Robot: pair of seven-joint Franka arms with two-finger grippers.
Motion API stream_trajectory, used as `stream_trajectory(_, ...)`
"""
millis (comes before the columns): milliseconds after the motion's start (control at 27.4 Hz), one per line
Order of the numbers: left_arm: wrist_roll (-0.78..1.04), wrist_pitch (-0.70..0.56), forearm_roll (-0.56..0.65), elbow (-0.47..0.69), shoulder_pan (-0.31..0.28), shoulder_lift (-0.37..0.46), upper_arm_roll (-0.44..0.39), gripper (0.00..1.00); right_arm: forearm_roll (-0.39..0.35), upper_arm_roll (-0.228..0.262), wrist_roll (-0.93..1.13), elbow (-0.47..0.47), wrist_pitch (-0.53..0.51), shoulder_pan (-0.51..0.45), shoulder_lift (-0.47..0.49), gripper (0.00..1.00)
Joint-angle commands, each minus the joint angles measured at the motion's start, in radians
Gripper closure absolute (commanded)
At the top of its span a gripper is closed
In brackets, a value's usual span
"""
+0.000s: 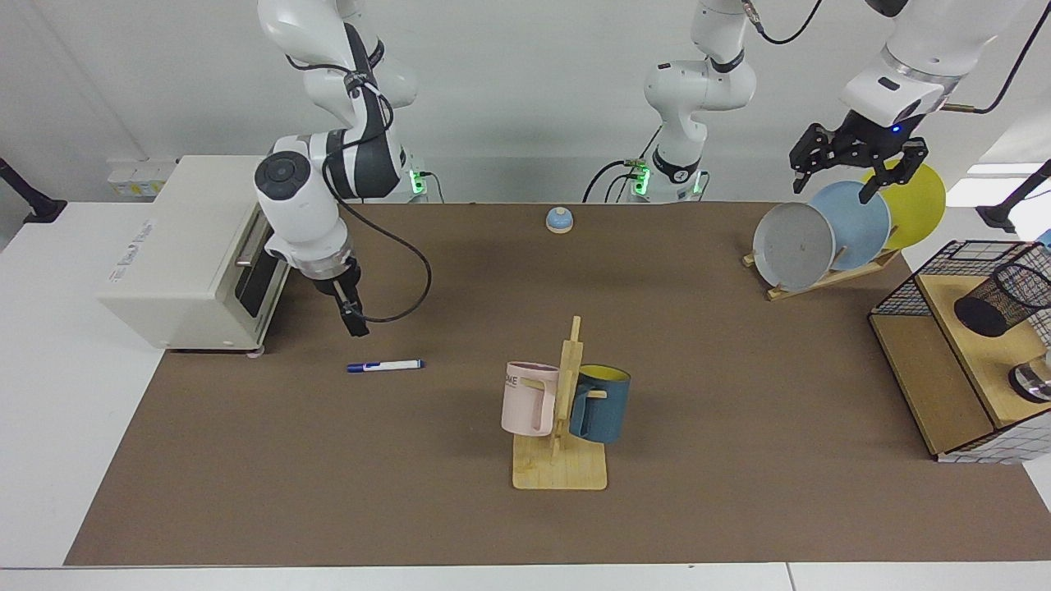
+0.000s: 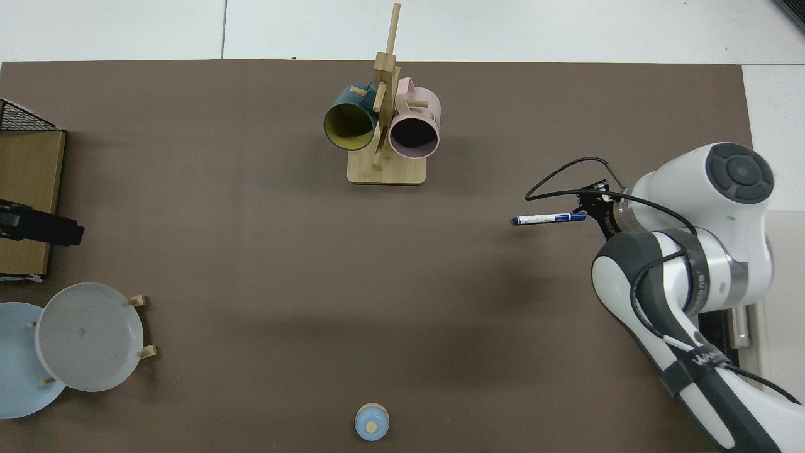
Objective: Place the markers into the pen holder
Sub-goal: 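Reach the right gripper down to the blue-capped marker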
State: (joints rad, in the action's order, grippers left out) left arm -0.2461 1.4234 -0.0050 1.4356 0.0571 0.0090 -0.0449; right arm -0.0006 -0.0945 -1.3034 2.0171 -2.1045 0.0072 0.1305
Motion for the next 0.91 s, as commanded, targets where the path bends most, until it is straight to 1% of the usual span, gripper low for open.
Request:
stream_trajectory(0,-0.013,0.006,-0.009,0.052,-0.003,-0.043,0.000,0.00,0.014,-0.008,-0.071,0.032,-0.116,-0.015,0.061,0.01)
stream_trajectory(109,-0.012,0.006,-0.009,0.054,-0.002,-0.044,0.000,0.00,0.014,-0.008,-0.083,0.037,-0.159,-0.015,0.106,0.01)
stream_trajectory(219,-0.010,0.008,-0.009,0.054,-0.003,-0.044,0.000,0.00,0.014,-0.008,-0.115,0.072,-0.256,-0.015,0.132,0.01)
stream_trajectory(292,-0.012,0.008,-0.009,0.055,-0.005,-0.044,-0.001,0.00,0.014,-0.008,-0.119,0.077,-0.293,-0.018,0.146,0.01)
stream_trajectory(401,-0.013,0.008,-0.009,0.057,-0.005,-0.046,-0.001,0.00,0.014,-0.010,-0.117,0.071,-0.304,-0.036,0.158,0.01)
stream_trajectory(693,-0.013,0.008,-0.009,0.059,-0.005,-0.046,-0.004,0.00,0.014,-0.008,-0.106,0.061,-0.333,-0.038,0.172,0.01)
stream_trajectory(766,-0.015,0.008,-0.009,0.060,-0.005,-0.047,-0.004,0.00,0.014,-0.008,-0.103,0.061,-0.334,-0.041,0.172,0.05)
stream_trajectory(875,-0.013,0.009,-0.009,0.063,-0.005,-0.047,-0.004,0.00,0.014,-0.008,-0.105,0.063,-0.338,-0.041,0.172,0.20)
